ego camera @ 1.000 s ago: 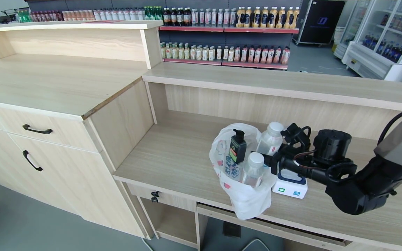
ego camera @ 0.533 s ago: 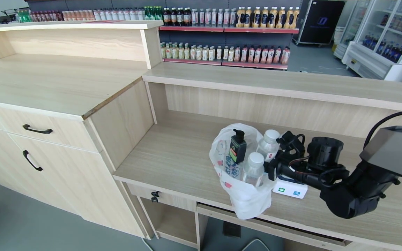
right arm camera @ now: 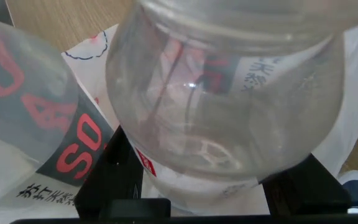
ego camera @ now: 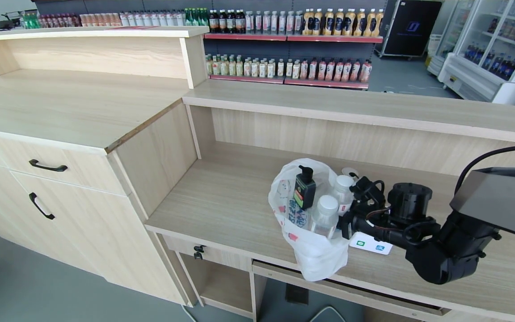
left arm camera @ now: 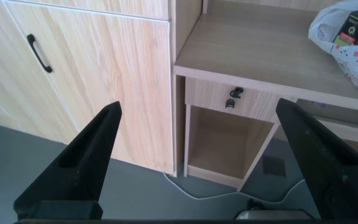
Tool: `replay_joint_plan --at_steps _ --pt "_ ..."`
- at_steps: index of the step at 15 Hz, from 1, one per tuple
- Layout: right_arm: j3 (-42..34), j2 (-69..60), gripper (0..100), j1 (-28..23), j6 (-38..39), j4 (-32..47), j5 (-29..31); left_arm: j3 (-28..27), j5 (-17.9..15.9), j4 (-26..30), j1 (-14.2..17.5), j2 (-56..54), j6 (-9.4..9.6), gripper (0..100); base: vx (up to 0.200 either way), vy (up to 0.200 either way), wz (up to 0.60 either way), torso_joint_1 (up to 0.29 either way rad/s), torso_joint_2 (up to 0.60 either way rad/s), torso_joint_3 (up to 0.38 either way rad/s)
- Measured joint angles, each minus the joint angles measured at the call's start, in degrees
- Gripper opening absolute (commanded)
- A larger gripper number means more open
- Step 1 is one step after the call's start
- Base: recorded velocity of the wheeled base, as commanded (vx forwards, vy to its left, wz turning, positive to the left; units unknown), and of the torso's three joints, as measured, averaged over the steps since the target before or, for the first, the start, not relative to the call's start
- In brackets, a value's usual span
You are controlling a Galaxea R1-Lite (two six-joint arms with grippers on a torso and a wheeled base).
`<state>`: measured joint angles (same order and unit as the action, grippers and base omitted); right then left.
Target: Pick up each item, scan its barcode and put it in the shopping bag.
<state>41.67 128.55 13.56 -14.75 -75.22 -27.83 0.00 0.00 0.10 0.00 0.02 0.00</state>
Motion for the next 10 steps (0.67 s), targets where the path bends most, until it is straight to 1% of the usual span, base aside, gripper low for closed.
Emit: replay_joint_plan --at_steps 6,7,10 --pt "-0.3 0.7 0 0.0 -0.1 0.0 0.0 0.0 0.0 0.0 0.0 0.0 0.0 100 0.0 0.0 0.0 0.0 0.0 0.0" --pt "-0.4 0.7 100 -0.1 -0.1 0.0 0.0 0.0 0.0 0.0 0.0 0.0 0.0 100 0.0 0.0 0.0 0.0 0.0 0.0" --pt "-0.5 0.6 100 -0.2 0.0 0.3 0.0 0.0 0.0 0.0 0.0 0.0 0.0 100 0.0 0.0 0.0 0.0 0.0 0.0"
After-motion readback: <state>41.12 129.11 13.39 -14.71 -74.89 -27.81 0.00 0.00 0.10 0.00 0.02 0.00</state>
